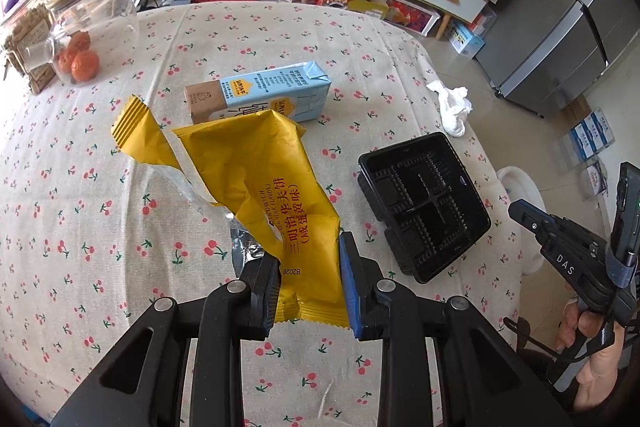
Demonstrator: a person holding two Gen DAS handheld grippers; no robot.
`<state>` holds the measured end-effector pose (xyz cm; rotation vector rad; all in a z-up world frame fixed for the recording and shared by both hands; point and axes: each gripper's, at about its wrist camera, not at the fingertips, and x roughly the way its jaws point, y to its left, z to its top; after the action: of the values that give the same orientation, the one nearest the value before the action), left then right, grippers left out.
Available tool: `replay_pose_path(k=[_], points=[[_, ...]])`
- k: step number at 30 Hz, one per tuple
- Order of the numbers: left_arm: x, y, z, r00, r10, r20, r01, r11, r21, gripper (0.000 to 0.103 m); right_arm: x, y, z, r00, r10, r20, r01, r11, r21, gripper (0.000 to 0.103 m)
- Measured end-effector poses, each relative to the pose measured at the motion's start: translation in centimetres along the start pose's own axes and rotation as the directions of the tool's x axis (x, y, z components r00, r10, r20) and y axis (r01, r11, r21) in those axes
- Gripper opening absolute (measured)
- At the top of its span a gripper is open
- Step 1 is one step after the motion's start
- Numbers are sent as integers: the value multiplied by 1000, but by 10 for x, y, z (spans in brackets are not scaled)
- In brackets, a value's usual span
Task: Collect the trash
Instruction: 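Grasp the yellow snack wrapper with the left tool while the right tool grasps the black tray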
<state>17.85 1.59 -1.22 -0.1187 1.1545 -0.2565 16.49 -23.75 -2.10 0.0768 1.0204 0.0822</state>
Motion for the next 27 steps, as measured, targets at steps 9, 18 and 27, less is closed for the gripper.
replay_pose_path(k=[9,18,27], points=[[4,-4,-4,1000,16,-13,-15,1000,9,29,-5,-15,-12,997,74,-16,-73,994,80,67],[4,11,-9,999,33,-28,-32,999,9,29,18,14,-3,993,112,-37,-111,993,37,68],[2,25,-10,999,38,-34,-38,999,-3,29,41,48,1,995,81,-56,-84,995,-62,94]])
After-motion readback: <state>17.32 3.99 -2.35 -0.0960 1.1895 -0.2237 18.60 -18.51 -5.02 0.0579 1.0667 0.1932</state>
